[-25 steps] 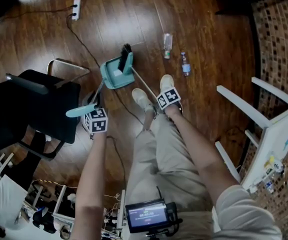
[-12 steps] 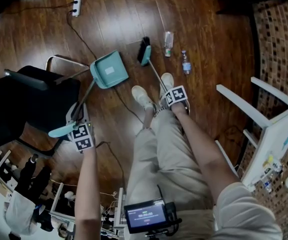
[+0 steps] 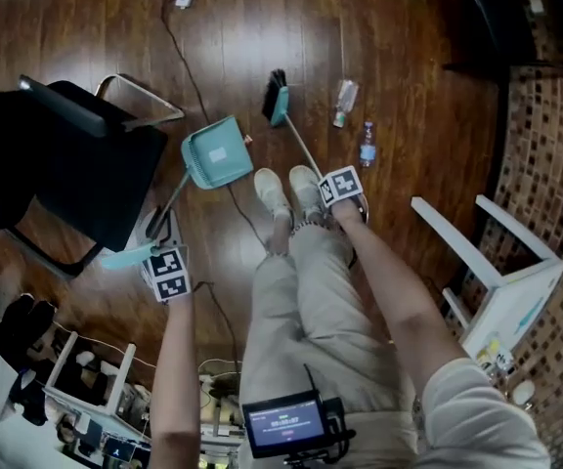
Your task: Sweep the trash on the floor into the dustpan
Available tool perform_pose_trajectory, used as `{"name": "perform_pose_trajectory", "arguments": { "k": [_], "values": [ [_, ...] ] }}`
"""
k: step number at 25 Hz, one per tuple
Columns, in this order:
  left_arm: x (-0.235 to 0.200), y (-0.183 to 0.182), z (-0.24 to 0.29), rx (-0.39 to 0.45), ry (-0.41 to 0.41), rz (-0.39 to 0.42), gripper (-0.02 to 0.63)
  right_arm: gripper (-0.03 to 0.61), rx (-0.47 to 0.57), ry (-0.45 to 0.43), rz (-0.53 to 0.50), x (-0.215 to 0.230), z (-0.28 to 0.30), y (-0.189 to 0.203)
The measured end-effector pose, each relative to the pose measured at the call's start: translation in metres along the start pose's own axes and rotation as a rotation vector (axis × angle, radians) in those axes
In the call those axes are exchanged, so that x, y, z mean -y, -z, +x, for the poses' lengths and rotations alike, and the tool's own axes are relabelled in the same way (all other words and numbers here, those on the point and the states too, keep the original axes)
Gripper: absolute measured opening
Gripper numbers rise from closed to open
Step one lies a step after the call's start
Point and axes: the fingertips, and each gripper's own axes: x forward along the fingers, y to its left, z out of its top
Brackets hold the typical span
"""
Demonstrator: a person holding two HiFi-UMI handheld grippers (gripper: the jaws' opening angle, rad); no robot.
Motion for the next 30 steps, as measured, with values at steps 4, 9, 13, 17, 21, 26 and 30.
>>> {"name": "perform_pose_trajectory", "arguments": {
  "k": [4, 9, 13, 17, 21, 26, 30],
  "values": [
    [-0.007, 0.029, -0.011, -0.027, -0.039, -0.065, 0.078, 0.046, -0.059, 0.024, -0.080, -0.009, -0.002, -0.011],
    [-0.008, 0.072, -0.019, -0.076, -0.086, -0.143, 0.078, 0.046, -0.128, 0.054, -0.186, -0.023, -0.007, -0.019],
    [0.000, 0.096, -0.003, -0.114, -0.102, -0.123, 0.078, 0.046, -0.134, 0.075, -0.239, -0.027, -0.006, -0.027],
    [0.013, 0.116, 0.009, -0.142, -0.116, -0.048, 0.080, 0.046, -0.092, 0.070, -0.227, -0.029, 0.001, -0.025],
    [0.012, 0.091, 0.020, -0.081, -0.144, 0.043, 0.080, 0.046, -0.060, 0.030, -0.147, -0.034, 0.018, -0.014],
    [0.025, 0.083, 0.028, -0.056, -0.113, 0.100, 0.080, 0.046, -0.073, 0.033, -0.039, -0.041, 0.051, 0.009],
    [0.029, 0.074, 0.032, -0.031, -0.108, 0.135, 0.081, 0.044, -0.127, -0.013, -0.037, -0.068, 0.080, 0.017]
  ]
}}
